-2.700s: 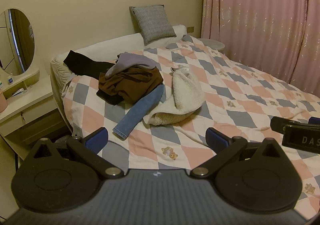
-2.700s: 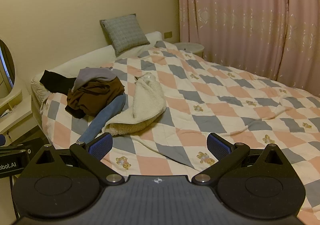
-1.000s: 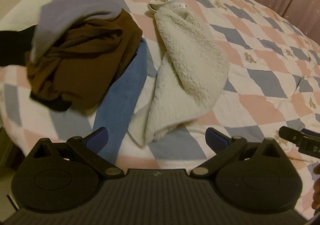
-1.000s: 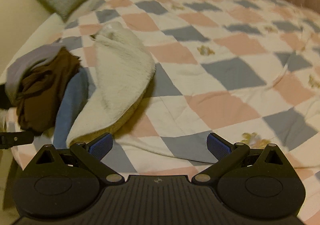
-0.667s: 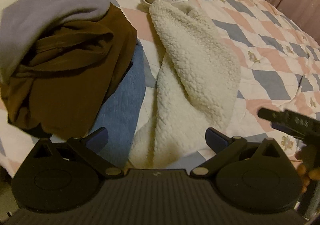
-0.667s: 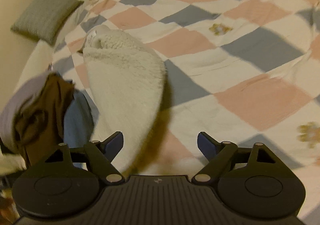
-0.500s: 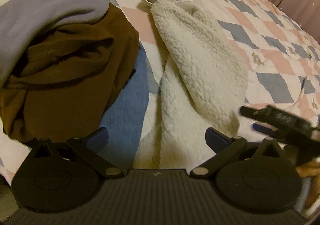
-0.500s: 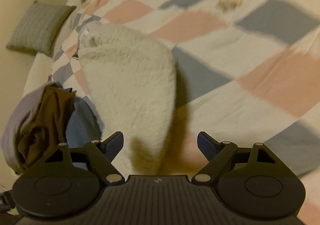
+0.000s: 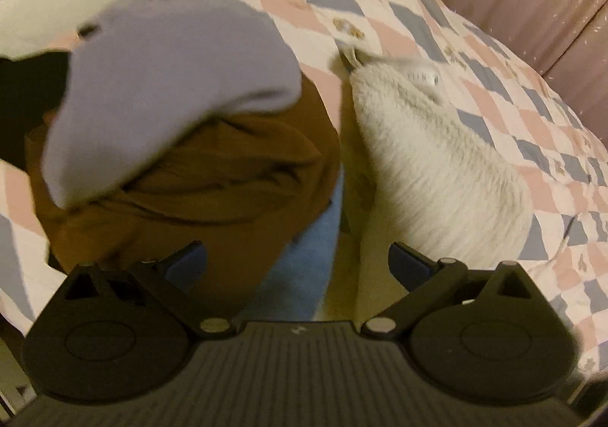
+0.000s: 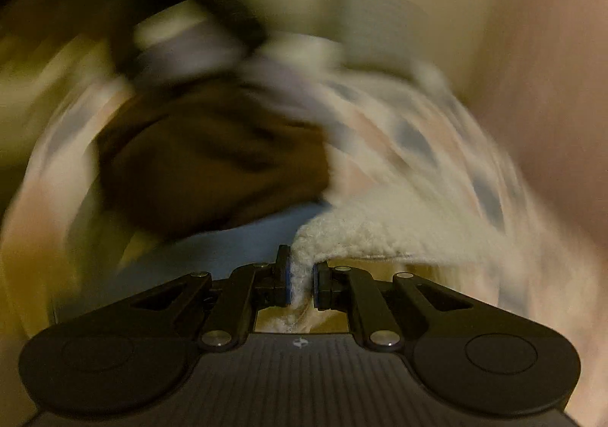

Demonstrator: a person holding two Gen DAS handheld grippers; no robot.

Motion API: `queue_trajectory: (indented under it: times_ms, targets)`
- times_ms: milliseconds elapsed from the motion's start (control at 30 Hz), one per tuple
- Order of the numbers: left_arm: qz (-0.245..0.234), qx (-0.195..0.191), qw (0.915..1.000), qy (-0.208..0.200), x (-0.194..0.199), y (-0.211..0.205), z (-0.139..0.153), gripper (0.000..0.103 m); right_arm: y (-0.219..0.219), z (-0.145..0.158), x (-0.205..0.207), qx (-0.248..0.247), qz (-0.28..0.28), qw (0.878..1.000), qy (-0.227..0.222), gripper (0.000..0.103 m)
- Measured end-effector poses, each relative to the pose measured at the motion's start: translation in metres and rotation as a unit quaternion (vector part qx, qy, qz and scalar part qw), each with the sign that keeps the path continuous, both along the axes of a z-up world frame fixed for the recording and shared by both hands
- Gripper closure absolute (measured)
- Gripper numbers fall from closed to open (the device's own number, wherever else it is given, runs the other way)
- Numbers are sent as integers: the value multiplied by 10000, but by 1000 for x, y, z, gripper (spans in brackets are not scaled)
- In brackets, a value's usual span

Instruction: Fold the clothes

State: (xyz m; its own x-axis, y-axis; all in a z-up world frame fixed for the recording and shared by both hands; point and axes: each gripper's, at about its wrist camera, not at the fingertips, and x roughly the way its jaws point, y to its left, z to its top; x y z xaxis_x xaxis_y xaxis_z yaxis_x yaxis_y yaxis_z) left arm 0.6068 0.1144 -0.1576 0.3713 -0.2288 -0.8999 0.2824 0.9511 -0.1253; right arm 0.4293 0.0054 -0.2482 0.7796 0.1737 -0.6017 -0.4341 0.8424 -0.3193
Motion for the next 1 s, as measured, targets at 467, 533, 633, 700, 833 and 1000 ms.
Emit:
queue_trajectory:
  times_ms: [467,533,633,700,833,1000]
  targets:
    - [-1637,879,9826,-52,4,-122,-66,1,-44,-77,-58,1205,-1139,9662,1973,30]
    - [-1702,1229,9777,-42,12,-138,-92,1,-73,-81,-62,1799,-1805,9391,2307,30]
    - [-1642,1573,9738,28,27,-144,-126,2,-120,-87,-69,2688,-2829,8803,2698,30]
    - [-1729,1726,9697,-18,34,-150,-144,2,-163,-96,-72,3463,-3625,8269,2547,29]
    - [-1891,1624,9684,-77,38,-154,-168,37,-226,-127,-59,5107,-4570,6998,2015,27]
    - [-1462,941,9848,15,49,-120,-152,64,-246,-170,-14,5928,-4783,6216,1828,26]
